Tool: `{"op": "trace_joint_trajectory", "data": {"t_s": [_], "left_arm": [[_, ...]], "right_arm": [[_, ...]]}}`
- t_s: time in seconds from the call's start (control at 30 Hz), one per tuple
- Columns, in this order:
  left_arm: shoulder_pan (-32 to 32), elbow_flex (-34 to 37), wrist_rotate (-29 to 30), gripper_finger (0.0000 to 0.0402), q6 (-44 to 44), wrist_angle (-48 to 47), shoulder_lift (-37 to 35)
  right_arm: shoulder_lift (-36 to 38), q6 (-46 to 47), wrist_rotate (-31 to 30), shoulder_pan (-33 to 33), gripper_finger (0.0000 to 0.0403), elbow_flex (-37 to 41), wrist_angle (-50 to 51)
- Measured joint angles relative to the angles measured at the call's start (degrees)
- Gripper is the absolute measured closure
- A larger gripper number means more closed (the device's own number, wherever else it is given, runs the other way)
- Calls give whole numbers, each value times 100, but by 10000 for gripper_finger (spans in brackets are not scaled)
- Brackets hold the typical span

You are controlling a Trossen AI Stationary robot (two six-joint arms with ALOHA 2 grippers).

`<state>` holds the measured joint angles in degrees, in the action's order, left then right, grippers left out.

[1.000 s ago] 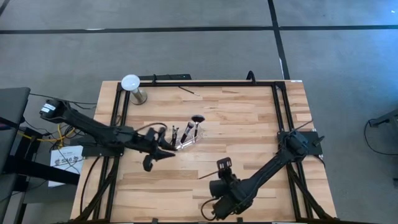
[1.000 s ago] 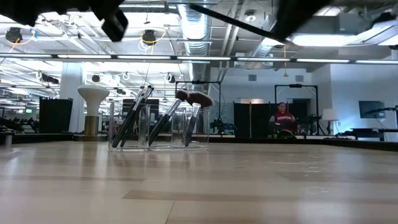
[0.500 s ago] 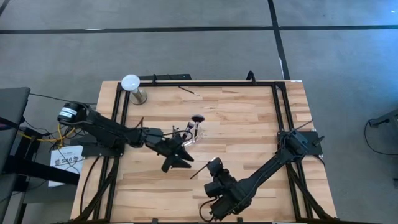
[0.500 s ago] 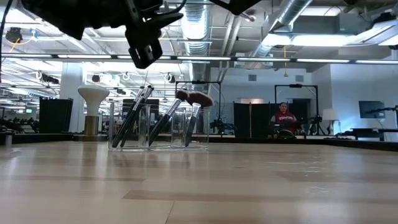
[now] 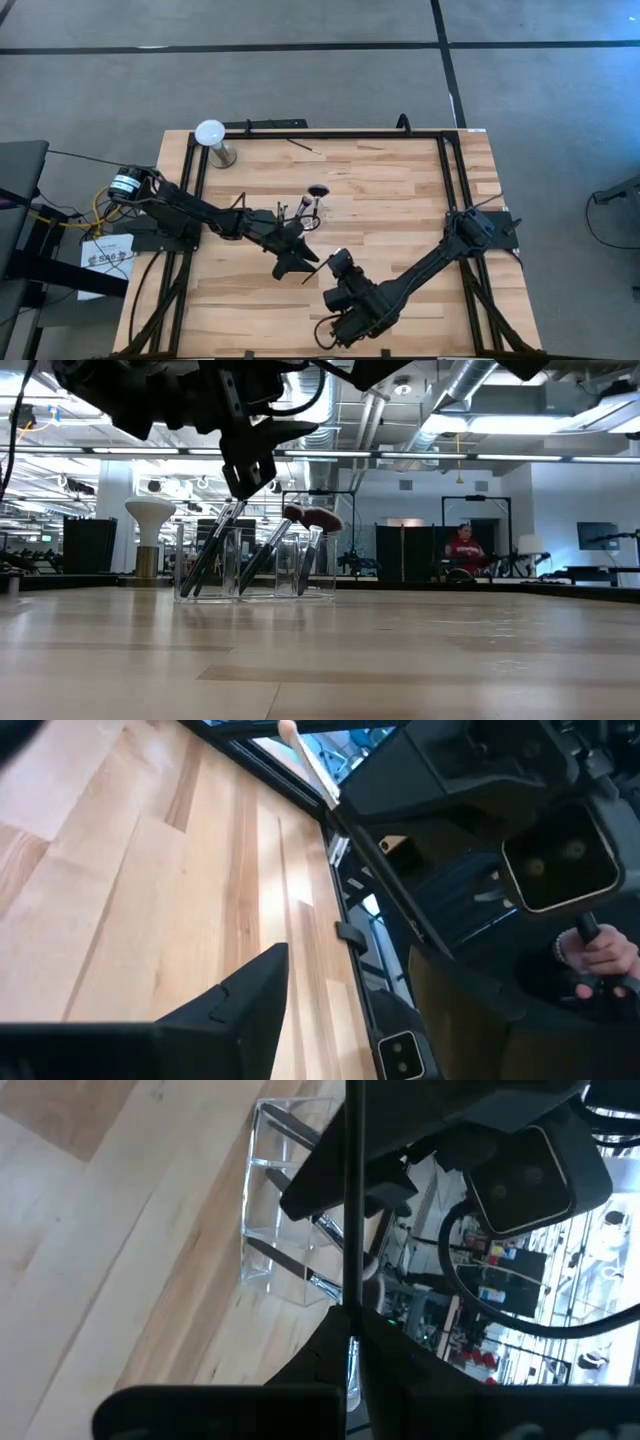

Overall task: Put items in baskets/containers
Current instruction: Put the white eyeshadow brush into the left section of the transparent organizer

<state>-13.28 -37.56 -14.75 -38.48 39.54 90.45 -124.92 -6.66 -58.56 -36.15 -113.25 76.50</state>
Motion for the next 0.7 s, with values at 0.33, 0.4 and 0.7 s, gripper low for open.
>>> {"op": "trace_joint_trajectory", "data": {"t_s": [0.33,0.4,0.7], "left_arm": [[42,0,-208,204,18,48,-125],[83,-2,-257,204,6,49,-127],[219,0,-263,198,-256,45,-120]], "right_arm": [[2,-92,171,-2,401,0,-54],[2,-92,186,-50,401,0,-54],[4,-90,337,-65,402,0,-69]]}}
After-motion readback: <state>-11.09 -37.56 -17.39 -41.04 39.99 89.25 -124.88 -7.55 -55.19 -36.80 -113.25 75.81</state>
